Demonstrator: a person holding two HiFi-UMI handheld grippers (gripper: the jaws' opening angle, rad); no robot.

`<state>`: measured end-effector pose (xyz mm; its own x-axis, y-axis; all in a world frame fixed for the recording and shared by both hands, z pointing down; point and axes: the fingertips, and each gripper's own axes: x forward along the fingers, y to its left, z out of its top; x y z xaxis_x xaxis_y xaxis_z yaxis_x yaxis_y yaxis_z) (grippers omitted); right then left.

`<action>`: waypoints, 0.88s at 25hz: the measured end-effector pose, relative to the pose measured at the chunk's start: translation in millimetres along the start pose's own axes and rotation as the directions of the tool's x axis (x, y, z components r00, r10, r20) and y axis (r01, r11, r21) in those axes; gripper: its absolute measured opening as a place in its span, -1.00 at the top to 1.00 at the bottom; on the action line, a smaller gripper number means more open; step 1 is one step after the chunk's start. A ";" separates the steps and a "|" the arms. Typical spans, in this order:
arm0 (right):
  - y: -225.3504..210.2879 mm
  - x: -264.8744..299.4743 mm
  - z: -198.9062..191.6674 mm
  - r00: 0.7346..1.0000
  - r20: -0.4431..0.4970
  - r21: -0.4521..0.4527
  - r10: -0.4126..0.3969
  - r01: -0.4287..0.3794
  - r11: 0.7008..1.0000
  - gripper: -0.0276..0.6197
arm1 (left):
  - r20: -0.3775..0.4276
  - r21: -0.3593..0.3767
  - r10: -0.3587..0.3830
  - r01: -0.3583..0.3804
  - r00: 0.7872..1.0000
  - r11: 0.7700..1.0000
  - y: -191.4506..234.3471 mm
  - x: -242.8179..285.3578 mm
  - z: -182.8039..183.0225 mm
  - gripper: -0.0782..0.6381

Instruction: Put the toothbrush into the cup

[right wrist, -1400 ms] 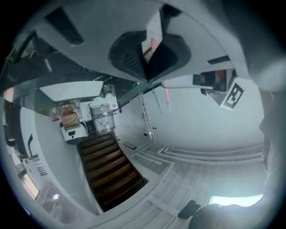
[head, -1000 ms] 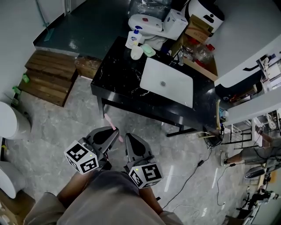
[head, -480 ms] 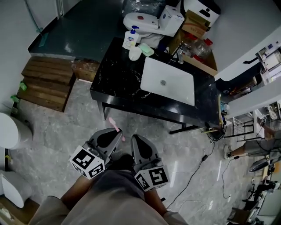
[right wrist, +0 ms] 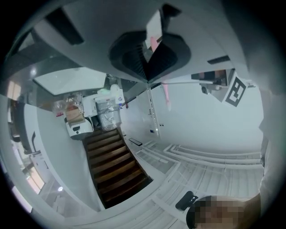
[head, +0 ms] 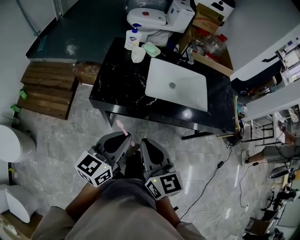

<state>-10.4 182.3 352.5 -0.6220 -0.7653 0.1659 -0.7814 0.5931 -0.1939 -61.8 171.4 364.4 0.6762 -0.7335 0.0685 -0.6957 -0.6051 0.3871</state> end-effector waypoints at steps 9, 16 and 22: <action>-46.9 28.7 15.6 1.000 0.009 -0.003 -0.002 0.002 1.000 0.90 | -0.005 -0.008 -0.003 0.003 1.000 1.000 18.2 50.5 11.5 0.72; -84.0 53.4 23.7 1.000 0.011 0.011 0.013 -0.013 1.000 0.90 | -0.016 -0.002 0.016 -0.016 1.000 1.000 33.0 87.8 18.2 0.72; -116.7 68.3 34.8 0.999 0.018 0.019 0.036 -0.036 0.999 0.90 | -0.014 0.006 0.029 -0.029 0.999 1.000 37.4 120.9 27.2 0.72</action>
<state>40.0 52.1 352.8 -0.6487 -0.7479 0.1411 -0.7572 0.6155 -0.2186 -12.6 51.7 362.1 0.6590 -0.7464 0.0928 -0.7164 -0.5853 0.3798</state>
